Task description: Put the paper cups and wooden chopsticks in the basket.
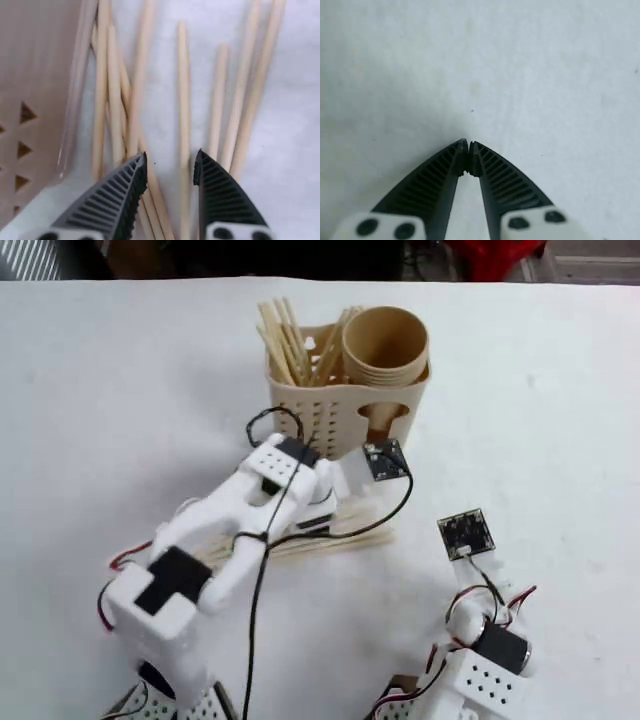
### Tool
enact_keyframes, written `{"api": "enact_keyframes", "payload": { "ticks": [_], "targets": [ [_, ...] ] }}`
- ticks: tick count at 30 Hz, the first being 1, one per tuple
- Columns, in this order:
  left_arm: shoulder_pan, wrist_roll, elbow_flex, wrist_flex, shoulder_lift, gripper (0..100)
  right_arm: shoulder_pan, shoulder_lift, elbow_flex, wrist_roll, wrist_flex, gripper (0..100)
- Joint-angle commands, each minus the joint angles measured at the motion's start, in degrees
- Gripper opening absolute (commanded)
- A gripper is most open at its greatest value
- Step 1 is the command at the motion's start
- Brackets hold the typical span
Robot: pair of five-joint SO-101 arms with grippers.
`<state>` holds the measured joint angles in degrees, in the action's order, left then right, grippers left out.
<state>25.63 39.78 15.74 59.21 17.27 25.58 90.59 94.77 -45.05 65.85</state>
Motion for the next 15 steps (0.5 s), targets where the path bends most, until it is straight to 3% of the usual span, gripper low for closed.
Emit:
{"api": "enact_keyframes", "payload": {
  "ticks": [1,5,10,15],
  "targets": [
    [-1.27,-0.35,-4.84,-0.7,1.54,17,0.4,0.4,-0.18,0.09,0.4,1.7],
    [-1.63,-0.35,-5.8,-0.7,3.91,16,0.4,0.4,-0.18,0.09,0.4,1.7],
    [-1.54,-0.35,-5.54,-0.44,4.09,5,0.4,0.4,-0.18,0.09,0.4,1.7],
    [-0.66,-0.35,-5.63,2.55,4.53,4,0.4,0.4,-0.18,0.09,0.4,1.7]
  ]
}}
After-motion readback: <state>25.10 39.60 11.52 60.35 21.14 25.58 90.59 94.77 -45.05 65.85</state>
